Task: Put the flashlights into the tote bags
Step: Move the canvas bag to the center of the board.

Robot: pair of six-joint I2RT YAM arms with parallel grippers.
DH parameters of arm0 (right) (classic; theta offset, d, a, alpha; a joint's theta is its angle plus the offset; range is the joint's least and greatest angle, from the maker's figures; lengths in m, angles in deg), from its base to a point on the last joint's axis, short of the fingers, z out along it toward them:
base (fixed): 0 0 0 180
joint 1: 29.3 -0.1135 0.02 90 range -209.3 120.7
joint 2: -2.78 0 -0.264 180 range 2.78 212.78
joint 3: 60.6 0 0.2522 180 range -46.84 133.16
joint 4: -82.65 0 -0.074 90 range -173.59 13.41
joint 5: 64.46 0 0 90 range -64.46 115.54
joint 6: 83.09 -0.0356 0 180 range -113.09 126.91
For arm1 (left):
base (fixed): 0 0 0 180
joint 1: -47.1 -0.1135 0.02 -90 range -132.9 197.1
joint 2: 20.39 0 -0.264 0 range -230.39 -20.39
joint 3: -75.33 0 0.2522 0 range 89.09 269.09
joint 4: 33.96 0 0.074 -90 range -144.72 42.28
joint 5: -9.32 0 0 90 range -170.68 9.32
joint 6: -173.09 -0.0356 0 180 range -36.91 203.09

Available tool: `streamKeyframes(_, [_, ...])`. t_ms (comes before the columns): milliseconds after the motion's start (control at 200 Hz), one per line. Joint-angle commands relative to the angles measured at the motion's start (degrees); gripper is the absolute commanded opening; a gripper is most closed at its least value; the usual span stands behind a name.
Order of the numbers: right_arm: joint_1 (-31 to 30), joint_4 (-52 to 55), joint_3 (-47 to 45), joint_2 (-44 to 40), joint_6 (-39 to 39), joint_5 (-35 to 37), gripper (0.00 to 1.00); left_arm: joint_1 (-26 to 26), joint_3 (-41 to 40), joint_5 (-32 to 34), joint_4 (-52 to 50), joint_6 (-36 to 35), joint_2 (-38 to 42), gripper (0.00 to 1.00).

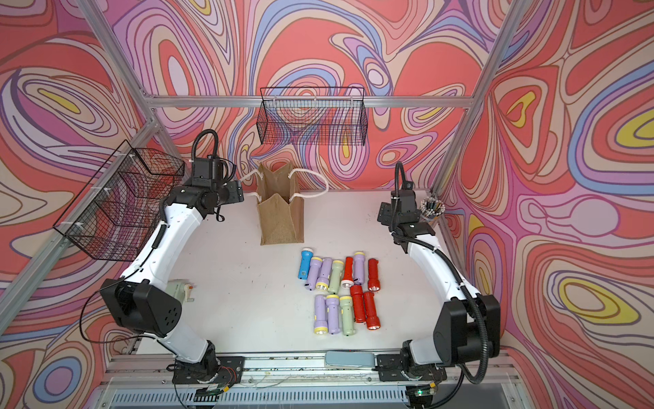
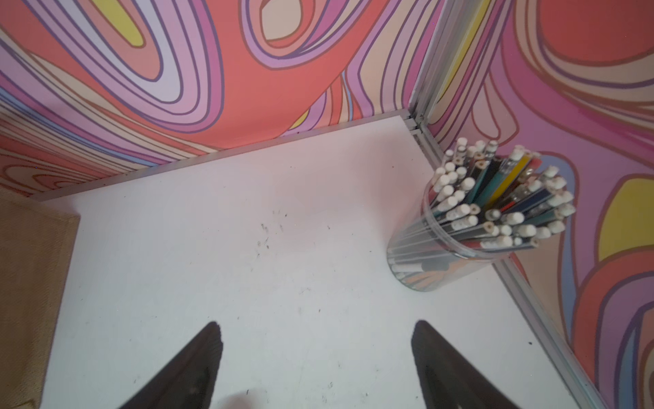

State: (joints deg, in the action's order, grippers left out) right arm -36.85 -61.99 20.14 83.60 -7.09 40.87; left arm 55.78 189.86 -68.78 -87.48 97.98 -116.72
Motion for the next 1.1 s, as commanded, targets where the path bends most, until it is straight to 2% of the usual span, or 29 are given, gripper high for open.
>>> streamKeyframes(0, [-0.54, 5.40, -2.16, -3.49, -3.27, -3.00, 0.88, 0.02, 2.91, -3.63, -1.34, 2.65, -2.89, 0.79])
streamKeyframes(100, [-0.71, 7.40, -3.21, -5.16, -3.67, -3.35, 0.88, 0.35, 6.77, -5.34, -1.10, 2.85, -7.45, 0.78])
streamKeyframes(310, [-0.80, 9.17, -5.47, -7.86, -4.93, -5.64, 0.87, 2.21, 19.37, -6.82, -7.38, 1.71, -18.56, 0.73])
streamKeyframes(526, [-1.06, 9.56, -7.61, -7.66, -6.29, -6.98, 0.86, 2.79, 19.14, -8.36, -6.46, 3.45, -21.02, 0.70])
streamKeyframes(581, [-1.19, 9.68, -7.83, -7.31, -6.64, -7.31, 0.85, 2.88, 18.88, -8.97, -6.63, 3.47, -21.55, 0.65])
streamKeyframes(656, [-1.48, 10.12, -8.18, -6.77, -6.87, -7.83, 0.82, 2.90, 18.99, -9.70, -7.37, 3.27, -22.27, 0.52])
streamKeyframes(776, [-1.76, 11.36, -8.74, -6.54, -7.60, -7.73, 0.82, 2.91, 17.57, -10.43, -7.52, 3.08, -21.62, 0.22])
streamKeyframes(826, [-1.85, 12.08, -9.04, -6.70, -7.96, -7.82, 0.81, 2.87, 16.74, -9.85, -7.83, 3.17, -20.78, 0.14])
streamKeyframes(991, [-2.12, 14.02, -10.45, -7.88, -9.49, -7.84, 0.80, 2.86, 13.17, -8.98, -10.06, 2.26, -16.66, 0.03])
streamKeyframes(1097, [-2.16, 14.59, -11.10, -8.26, -10.13, -7.94, 0.80, 2.89, 9.93, -9.28, -11.55, 1.72, -13.07, 0.00])
